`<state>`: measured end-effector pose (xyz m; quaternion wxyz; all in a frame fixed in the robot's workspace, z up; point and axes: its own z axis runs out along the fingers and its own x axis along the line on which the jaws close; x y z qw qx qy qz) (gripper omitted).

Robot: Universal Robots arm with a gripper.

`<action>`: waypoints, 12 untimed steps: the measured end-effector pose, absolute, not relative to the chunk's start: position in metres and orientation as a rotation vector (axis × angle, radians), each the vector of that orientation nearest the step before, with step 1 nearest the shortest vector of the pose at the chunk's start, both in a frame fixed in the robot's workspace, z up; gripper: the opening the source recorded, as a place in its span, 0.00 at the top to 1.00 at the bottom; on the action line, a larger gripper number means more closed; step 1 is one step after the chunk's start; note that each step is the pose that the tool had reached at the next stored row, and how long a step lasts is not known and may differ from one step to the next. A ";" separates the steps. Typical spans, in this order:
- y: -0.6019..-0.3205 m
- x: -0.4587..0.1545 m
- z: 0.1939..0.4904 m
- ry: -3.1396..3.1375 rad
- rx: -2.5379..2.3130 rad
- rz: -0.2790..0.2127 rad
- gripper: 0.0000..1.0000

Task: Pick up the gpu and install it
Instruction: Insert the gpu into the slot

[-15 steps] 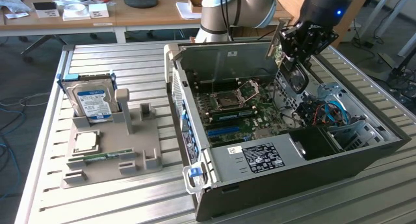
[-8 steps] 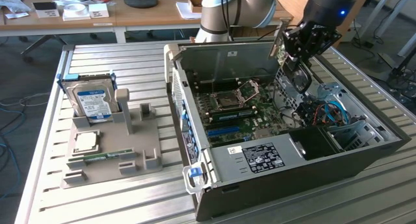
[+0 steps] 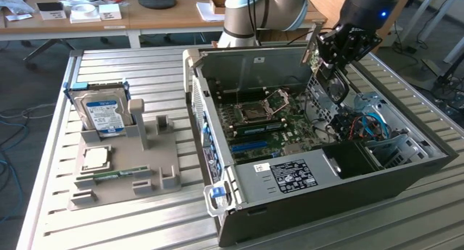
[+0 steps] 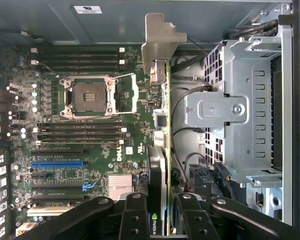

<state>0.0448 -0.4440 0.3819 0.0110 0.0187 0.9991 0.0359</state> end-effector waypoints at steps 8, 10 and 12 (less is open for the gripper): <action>-0.444 0.045 0.382 3.117 0.058 0.112 0.73; -0.444 0.045 0.382 3.117 0.057 0.112 0.73; -0.444 0.044 0.382 3.117 0.046 0.112 0.73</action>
